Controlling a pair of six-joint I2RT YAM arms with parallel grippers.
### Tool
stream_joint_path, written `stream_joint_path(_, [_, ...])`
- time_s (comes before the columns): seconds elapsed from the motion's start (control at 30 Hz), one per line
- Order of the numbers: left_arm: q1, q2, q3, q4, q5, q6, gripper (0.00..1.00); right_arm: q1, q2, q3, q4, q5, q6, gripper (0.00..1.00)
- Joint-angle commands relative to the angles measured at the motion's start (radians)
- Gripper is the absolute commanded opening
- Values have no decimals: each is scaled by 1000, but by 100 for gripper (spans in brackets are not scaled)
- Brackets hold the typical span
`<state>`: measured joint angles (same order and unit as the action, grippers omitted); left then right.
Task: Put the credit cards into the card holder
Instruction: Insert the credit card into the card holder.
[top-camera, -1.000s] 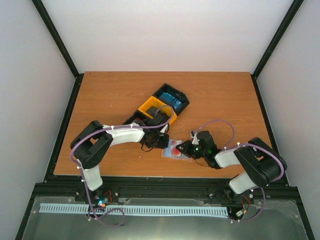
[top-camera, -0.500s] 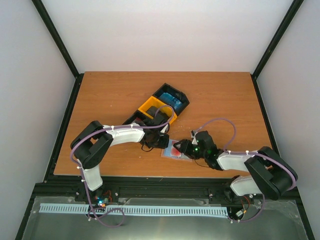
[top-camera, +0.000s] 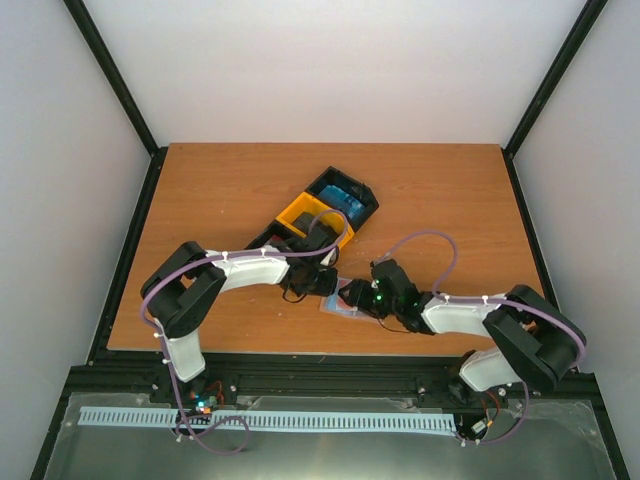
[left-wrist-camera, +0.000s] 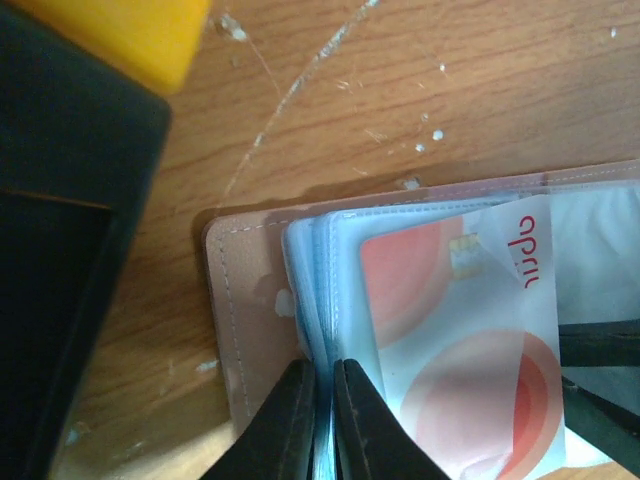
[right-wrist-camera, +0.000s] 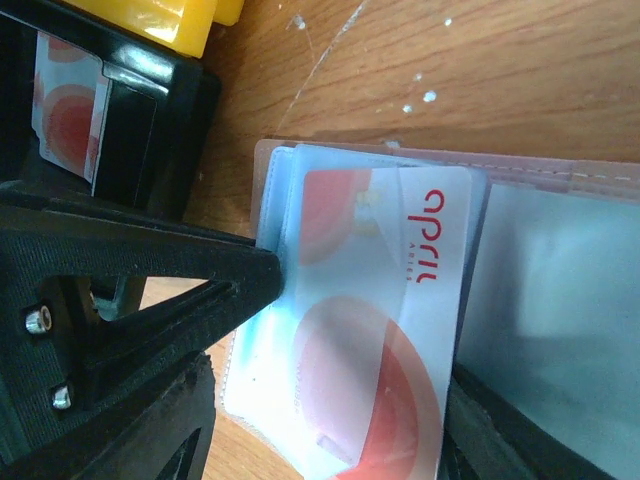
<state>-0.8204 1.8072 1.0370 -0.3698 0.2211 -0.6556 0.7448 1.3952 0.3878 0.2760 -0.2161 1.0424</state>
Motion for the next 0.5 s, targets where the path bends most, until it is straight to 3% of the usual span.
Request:
stream_joint_path(0.0, [-15,18,-17,-41,-16,1,7,32,63,52,-29,12,8,57])
stream_joint_path(0.2, [-16,-10,-25,-55,-46,-13,10,33,24,60,-111,55,20,57])
stream_joint_path(0.33, [-16,-40,-26,-74,-71,-27,25,33,-48,76,-239,119,9,59])
stream_joint_path(0.47, [-16,-75,-23,-94,-65,-30,29,34,-65,111,-332,134,-5,59])
